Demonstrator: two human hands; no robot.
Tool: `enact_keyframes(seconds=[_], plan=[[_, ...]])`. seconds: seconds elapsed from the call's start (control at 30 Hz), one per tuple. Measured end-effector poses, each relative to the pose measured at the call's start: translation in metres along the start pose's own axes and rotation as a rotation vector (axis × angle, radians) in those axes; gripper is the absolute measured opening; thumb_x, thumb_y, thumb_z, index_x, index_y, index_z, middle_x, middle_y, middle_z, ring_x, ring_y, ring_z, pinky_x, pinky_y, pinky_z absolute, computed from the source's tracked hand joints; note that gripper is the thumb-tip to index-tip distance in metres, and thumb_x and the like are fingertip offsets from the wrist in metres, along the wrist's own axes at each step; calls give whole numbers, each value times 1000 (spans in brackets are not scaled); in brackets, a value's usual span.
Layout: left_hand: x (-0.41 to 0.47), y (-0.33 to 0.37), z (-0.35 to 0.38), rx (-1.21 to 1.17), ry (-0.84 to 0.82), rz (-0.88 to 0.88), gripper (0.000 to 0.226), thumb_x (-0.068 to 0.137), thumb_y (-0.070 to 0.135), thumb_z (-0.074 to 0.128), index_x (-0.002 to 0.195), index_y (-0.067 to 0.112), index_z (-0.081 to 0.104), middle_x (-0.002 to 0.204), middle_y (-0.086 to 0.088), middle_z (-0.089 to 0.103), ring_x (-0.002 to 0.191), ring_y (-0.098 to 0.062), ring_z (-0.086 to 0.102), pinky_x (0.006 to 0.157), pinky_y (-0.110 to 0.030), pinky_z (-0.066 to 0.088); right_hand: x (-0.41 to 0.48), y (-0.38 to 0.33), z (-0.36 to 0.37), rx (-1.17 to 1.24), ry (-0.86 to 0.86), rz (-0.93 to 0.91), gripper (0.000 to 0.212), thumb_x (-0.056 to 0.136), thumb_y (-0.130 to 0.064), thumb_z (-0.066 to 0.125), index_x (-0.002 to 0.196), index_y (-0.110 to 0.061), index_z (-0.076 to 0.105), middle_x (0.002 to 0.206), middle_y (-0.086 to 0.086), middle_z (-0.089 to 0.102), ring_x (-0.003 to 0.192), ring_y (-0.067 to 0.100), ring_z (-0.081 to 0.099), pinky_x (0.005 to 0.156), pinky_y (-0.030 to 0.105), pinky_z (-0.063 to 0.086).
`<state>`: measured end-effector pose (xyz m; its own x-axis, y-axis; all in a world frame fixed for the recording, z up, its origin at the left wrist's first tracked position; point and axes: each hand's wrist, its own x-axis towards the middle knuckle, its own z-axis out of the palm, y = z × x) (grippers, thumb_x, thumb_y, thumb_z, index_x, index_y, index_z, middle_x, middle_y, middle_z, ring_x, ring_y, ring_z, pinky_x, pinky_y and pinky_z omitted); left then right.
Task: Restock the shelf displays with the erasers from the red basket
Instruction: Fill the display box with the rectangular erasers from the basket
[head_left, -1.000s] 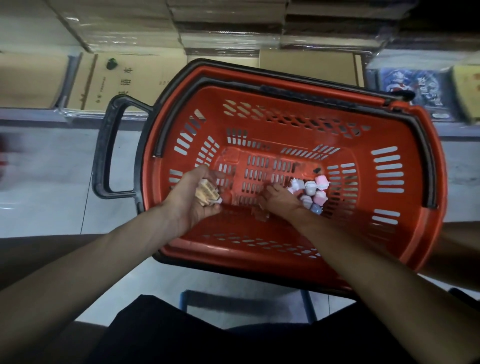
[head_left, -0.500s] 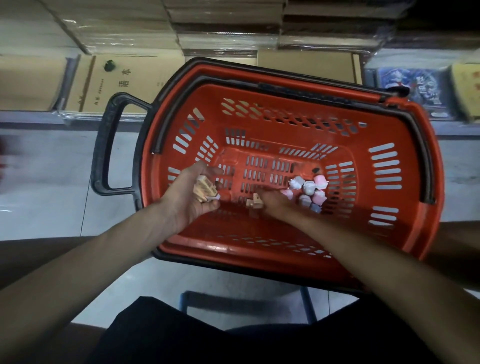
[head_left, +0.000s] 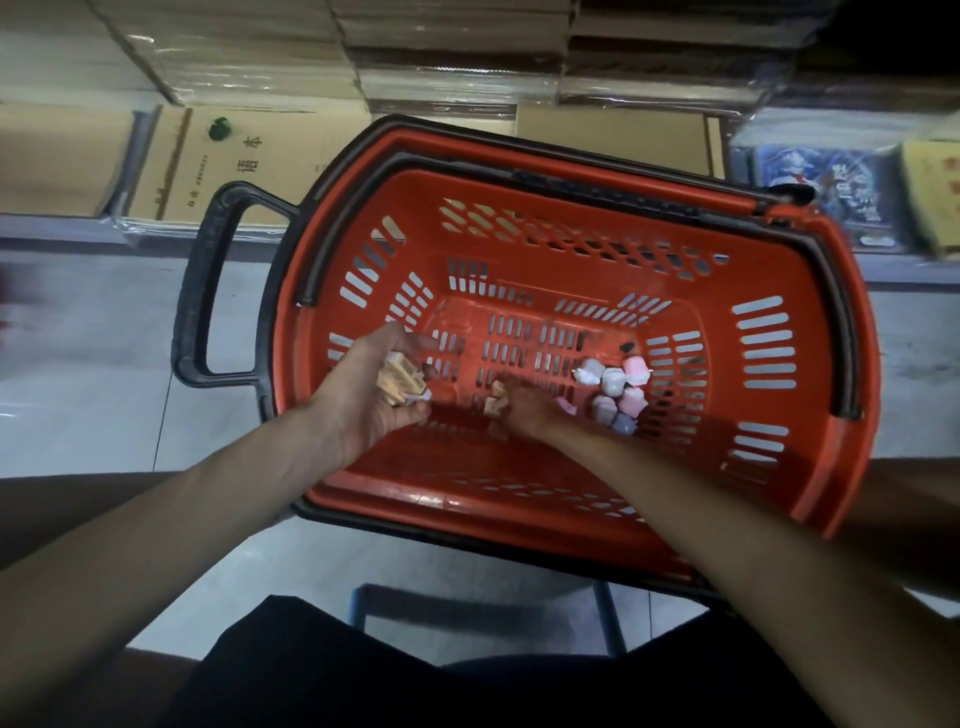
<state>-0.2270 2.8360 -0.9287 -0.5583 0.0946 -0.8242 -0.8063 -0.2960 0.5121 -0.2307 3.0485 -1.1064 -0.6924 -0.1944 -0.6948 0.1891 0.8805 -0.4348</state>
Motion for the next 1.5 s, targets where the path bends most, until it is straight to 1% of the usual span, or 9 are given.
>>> enact_keyframes(seconds=[0.1, 0.2, 0.53, 0.77, 0.97, 1.1, 1.2, 1.33, 1.5], plan=[[-1, 3, 3, -6, 4, 0, 25, 85, 17, 55, 102, 10, 72, 73, -6, 63, 59, -15, 57, 54, -26, 50, 4, 4, -4, -18, -1, 8, 51, 89, -28, 72, 136, -11, 61, 145, 15, 54, 141, 33, 43, 113, 29, 34], [-3, 7, 7, -12, 22, -4, 23, 85, 17, 55, 100, 12, 70, 71, -5, 62, 56, -14, 57, 54, -24, 49, 6, 5, -4, 39, -6, 13, 24, 96, -10, 57, 115, -8, 71, 125, 13, 71, 126, 30, 60, 101, 29, 45], [-4, 11, 4, -33, 11, -21, 29, 85, 18, 54, 107, 10, 70, 73, -5, 61, 61, -14, 56, 51, -25, 49, -34, -17, -20, 496, -312, 48, 47, 102, -36, 59, 144, -16, 56, 146, 10, 59, 134, 28, 56, 110, 38, 42], [-7, 12, 5, -40, 4, -4, 22, 87, 17, 53, 97, 10, 72, 74, -6, 61, 63, -14, 56, 52, -25, 49, -56, -12, -24, 920, -348, 53, 53, 95, -18, 72, 143, -6, 55, 145, 26, 55, 109, 23, 57, 95, 39, 47], [-5, 15, 4, -41, -1, 11, 27, 87, 18, 53, 106, 9, 69, 77, -6, 60, 63, -14, 55, 55, -25, 49, -66, -13, -19, 984, -355, 205, 35, 101, -19, 64, 135, -11, 61, 120, 2, 64, 85, 11, 65, 58, 14, 54], [-4, 15, 3, -39, -6, 4, 28, 87, 19, 53, 107, 10, 69, 76, -5, 60, 63, -15, 55, 55, -25, 49, -60, -14, -13, 887, -393, 290, 47, 97, -40, 68, 136, -14, 63, 132, 4, 67, 103, 18, 64, 83, 28, 56], [-4, 15, 4, -37, -9, 3, 28, 86, 18, 53, 107, 10, 69, 78, -6, 60, 64, -14, 55, 54, -26, 49, -47, -8, -1, 831, -377, 322, 52, 88, -49, 75, 130, -20, 67, 133, 3, 68, 98, 19, 68, 81, 32, 57], [-4, 17, 5, -48, -19, 20, 26, 87, 19, 54, 106, 10, 69, 81, -7, 60, 63, -14, 56, 52, -26, 50, -38, -32, 1, 803, -333, 315, 35, 102, -34, 62, 131, -14, 62, 143, 12, 60, 113, 24, 63, 104, 37, 50], [-5, 18, 4, -38, -20, 34, 27, 89, 20, 53, 108, 9, 69, 83, -7, 59, 65, -14, 57, 54, -26, 51, -31, -51, 0, 622, -319, 262, 39, 105, -34, 56, 139, -14, 59, 127, 5, 66, 114, 19, 63, 108, 33, 47]])
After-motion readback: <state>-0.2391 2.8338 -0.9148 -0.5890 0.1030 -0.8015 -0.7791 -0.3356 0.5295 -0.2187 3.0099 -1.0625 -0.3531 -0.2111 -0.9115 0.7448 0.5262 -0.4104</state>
